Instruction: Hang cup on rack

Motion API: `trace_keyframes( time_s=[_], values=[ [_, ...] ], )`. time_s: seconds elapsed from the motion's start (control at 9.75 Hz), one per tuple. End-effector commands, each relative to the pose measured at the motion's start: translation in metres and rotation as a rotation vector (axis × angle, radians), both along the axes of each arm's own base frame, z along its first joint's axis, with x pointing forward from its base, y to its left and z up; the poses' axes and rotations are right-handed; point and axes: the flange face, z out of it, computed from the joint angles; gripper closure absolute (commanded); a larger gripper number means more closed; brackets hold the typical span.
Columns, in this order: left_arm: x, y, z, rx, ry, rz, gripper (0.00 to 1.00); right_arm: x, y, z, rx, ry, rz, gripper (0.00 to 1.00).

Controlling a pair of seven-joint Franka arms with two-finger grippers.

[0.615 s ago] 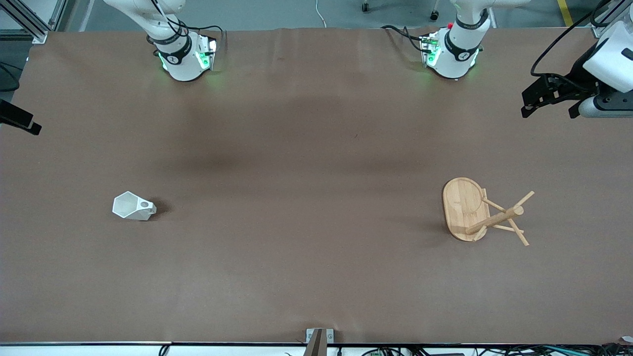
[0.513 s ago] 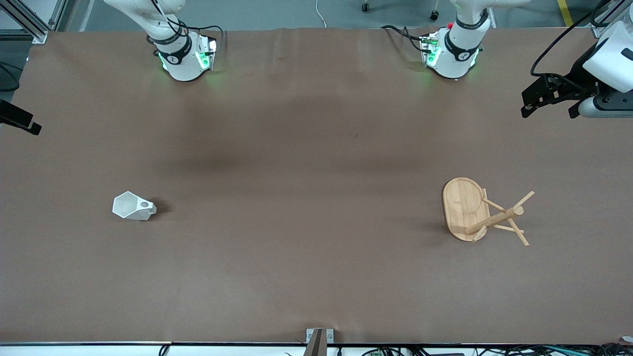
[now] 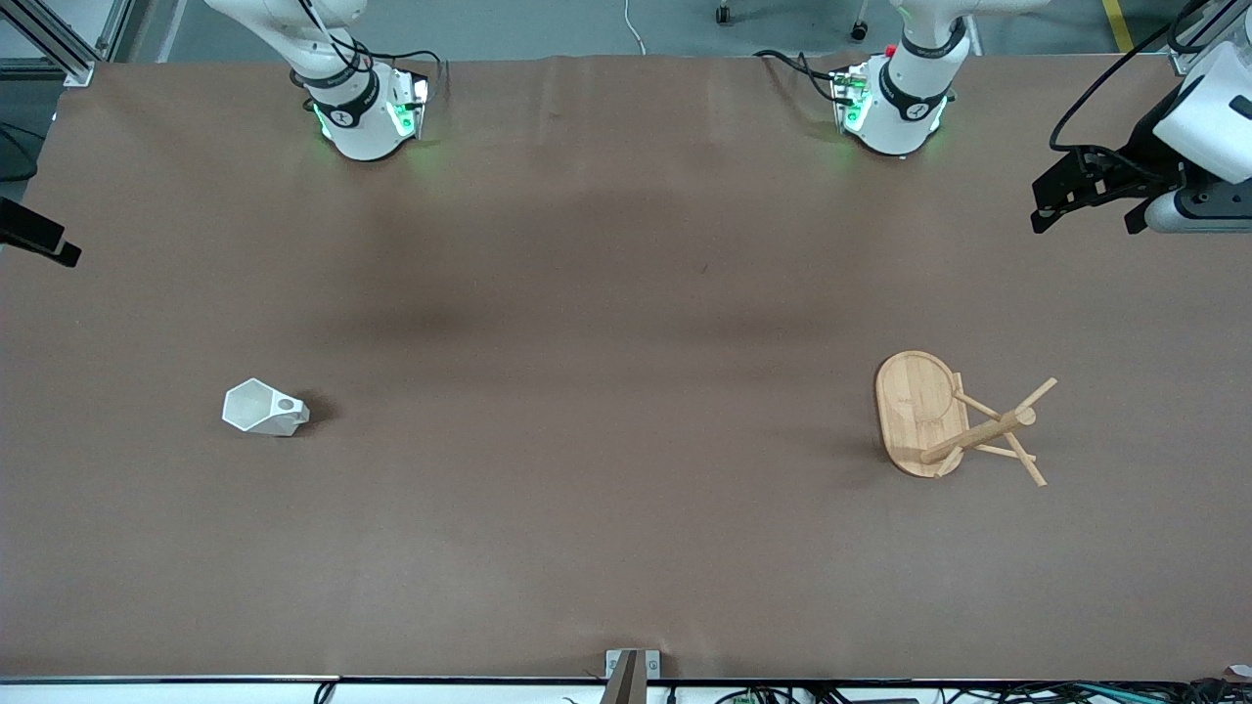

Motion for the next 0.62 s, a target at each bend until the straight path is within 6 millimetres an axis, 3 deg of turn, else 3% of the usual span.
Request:
trace_keyframes(
  time_s=[0.0, 0.41, 0.51],
  values=[
    [0.002, 0.004, -0.015, 0.020, 0.027, 0.000, 0.00, 0.015, -0.012, -0.036, 0.015, 0.027, 0.076, 0.00],
    [0.002, 0.004, -0.015, 0.020, 0.026, -0.002, 0.00, 0.048, -0.025, -0.201, 0.015, 0.016, 0.077, 0.00],
    [0.003, 0.004, -0.016, 0.020, 0.027, 0.000, 0.00, 0.056, -0.027, -0.230, 0.015, 0.009, 0.105, 0.00]
  ],
)
